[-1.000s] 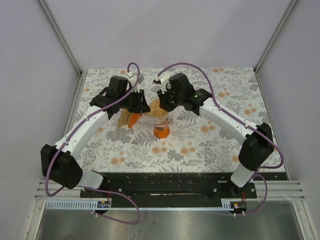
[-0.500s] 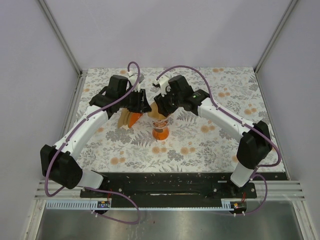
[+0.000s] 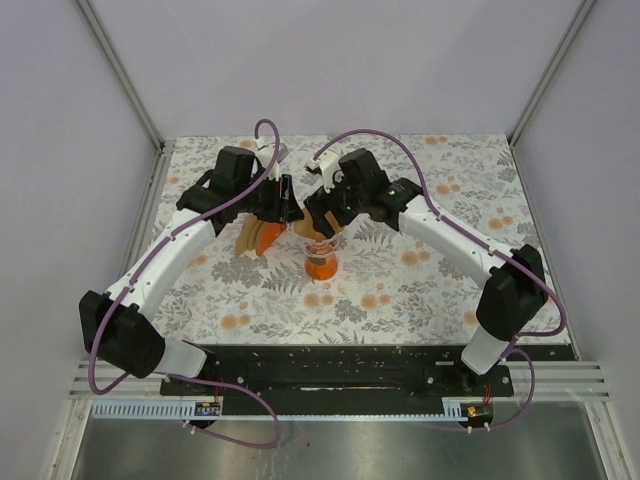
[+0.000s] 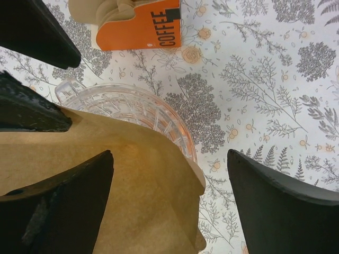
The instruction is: Place the coffee filter in the dripper
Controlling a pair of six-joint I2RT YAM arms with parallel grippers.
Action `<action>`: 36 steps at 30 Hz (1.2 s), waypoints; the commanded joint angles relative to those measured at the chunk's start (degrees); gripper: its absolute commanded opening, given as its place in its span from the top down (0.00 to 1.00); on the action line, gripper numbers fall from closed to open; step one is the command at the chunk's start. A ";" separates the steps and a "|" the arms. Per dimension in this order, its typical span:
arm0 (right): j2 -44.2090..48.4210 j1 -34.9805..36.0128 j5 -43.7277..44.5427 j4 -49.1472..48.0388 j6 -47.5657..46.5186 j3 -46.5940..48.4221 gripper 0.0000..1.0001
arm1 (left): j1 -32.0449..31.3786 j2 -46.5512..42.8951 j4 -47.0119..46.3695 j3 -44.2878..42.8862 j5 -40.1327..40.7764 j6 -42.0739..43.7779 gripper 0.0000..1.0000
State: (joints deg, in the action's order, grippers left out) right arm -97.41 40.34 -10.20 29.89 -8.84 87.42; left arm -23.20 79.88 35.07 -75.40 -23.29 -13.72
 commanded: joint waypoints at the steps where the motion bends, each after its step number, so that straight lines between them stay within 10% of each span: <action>1: 3.36 -0.43 -0.26 0.43 -1.44 2.85 0.04 | -0.18 -0.86 -0.44 -2.56 0.97 0.88 0.52; 19: 11.09 -0.43 2.38 1.40 -3.73 6.80 0.04 | -0.18 -1.04 0.44 -4.23 1.93 1.85 0.39; 29: 8.38 -0.43 -9.75 4.56 1.89 4.26 0.86 | 0.00 -0.78 0.97 -5.11 2.11 1.94 0.37; 36: 0.65 0.53 -7.66 10.97 2.08 9.07 1.00 | 2.02 -0.34 1.23 -5.64 0.97 1.15 0.36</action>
State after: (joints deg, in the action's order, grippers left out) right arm -92.58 40.25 -17.85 35.66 -7.53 92.09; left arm -22.70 79.88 37.63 -78.04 -22.11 -12.27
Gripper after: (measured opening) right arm 0.022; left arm 0.635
